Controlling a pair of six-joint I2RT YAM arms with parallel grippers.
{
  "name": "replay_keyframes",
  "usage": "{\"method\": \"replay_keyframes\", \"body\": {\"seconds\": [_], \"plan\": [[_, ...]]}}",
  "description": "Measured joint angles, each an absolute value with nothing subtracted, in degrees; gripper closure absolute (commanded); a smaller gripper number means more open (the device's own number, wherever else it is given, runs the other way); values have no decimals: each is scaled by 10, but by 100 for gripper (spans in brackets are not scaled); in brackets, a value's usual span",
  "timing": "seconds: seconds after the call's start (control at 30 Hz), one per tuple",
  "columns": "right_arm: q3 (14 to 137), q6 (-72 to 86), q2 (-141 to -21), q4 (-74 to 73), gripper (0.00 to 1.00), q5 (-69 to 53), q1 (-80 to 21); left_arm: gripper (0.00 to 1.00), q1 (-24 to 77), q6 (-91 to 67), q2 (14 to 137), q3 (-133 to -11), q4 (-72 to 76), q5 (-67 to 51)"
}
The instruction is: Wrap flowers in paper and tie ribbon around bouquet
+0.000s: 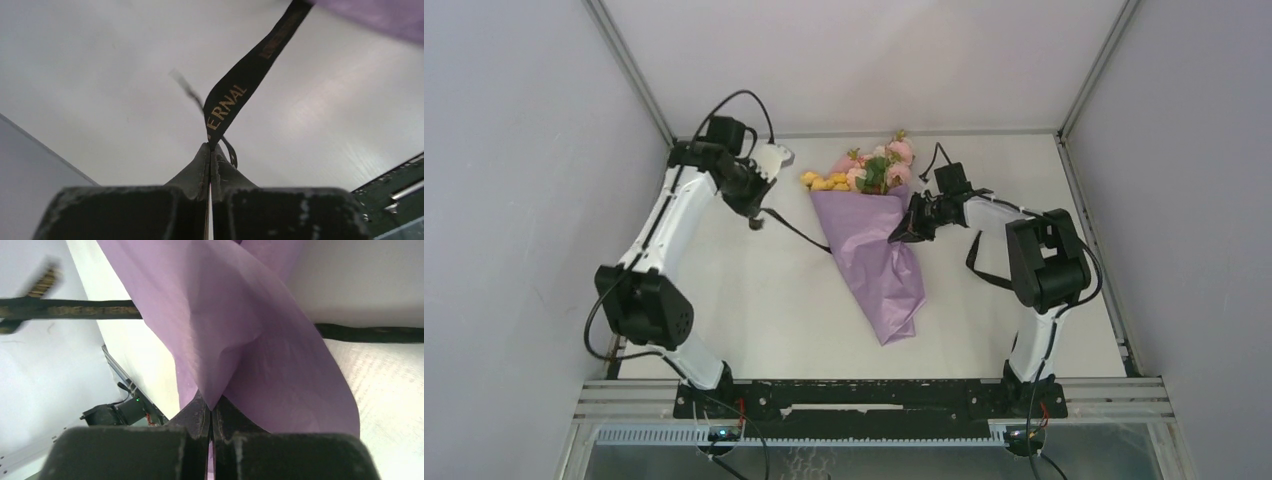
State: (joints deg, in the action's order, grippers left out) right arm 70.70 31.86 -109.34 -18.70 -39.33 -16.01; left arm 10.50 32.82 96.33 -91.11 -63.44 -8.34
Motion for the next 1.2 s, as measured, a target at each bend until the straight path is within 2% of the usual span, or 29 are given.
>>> {"method": "replay_keyframes", "body": {"seconds": [0.23,0.33,0.47,0.57,0.73,0.87,1.07,1.2], "plan": [[675,353,-1110,-124,100,-390,-197,100,153,317,902,-1120,-717,-200],[664,379,-1118,-88,100,-387,-215,100,190,284,886,-1124,-707,-230],[638,415,-1119,-40,100,-376,-230,100,261,223,921,-1061,-646,-261],[622,433,-1119,-24,89,-362,-233,100,296,161,1021,-1019,-576,-277],[620,436,-1117,-36,63,-341,-234,100,327,91,1215,-1001,-504,-281],[618,427,-1093,-77,50,-316,-236,100,342,56,1277,-1001,-483,-278],[615,393,-983,-180,44,-272,-227,100,348,25,1282,-1001,-465,-274],[615,360,-881,-283,38,-199,-183,100,347,15,1282,-983,-442,-278]]}}
